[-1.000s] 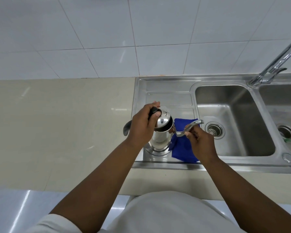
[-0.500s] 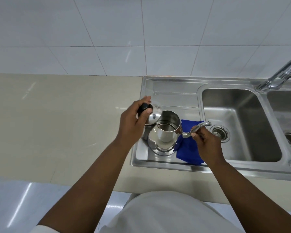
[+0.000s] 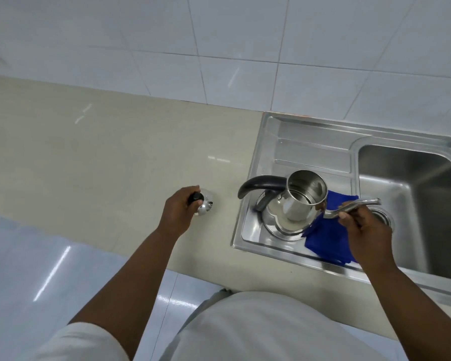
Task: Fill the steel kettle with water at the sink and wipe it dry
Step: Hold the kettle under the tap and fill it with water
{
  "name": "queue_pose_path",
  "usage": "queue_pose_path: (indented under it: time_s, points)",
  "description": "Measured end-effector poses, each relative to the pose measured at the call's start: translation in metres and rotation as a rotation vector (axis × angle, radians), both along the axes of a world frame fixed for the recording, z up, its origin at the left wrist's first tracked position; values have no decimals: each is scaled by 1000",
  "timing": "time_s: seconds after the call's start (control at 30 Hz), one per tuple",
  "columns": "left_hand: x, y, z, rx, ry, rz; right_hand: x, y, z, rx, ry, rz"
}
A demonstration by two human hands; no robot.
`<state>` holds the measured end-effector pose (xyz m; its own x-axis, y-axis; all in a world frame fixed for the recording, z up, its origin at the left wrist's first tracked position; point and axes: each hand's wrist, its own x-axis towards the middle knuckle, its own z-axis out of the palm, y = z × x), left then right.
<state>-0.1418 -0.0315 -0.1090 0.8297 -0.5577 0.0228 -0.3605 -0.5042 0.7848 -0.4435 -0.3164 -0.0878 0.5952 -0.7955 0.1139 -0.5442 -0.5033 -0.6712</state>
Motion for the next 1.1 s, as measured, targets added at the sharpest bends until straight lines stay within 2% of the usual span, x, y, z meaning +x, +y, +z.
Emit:
queue_pose_path:
  time_s: [0.27,0.4,0.63,0.8,0.93,1.1]
  points:
    - [5,8,-24,111,71,2,2,4,3,-20,10,-18]
    - [4,8,-28,135,36,-15,4,4,2,-32,21,-33]
    - [7,12,-28,102,-13,-27,2,3,-2,-11,-20,-31]
    - [1,-2,-11,-25,-45,-31,3,4,-3,36,-51,-50]
    - [-15,-35,12,-97,-36,-141,2,3,-6,67,-83,-54]
    - [-37,-80,31,-130,75,-336,1,3,-5,68,-93,-55]
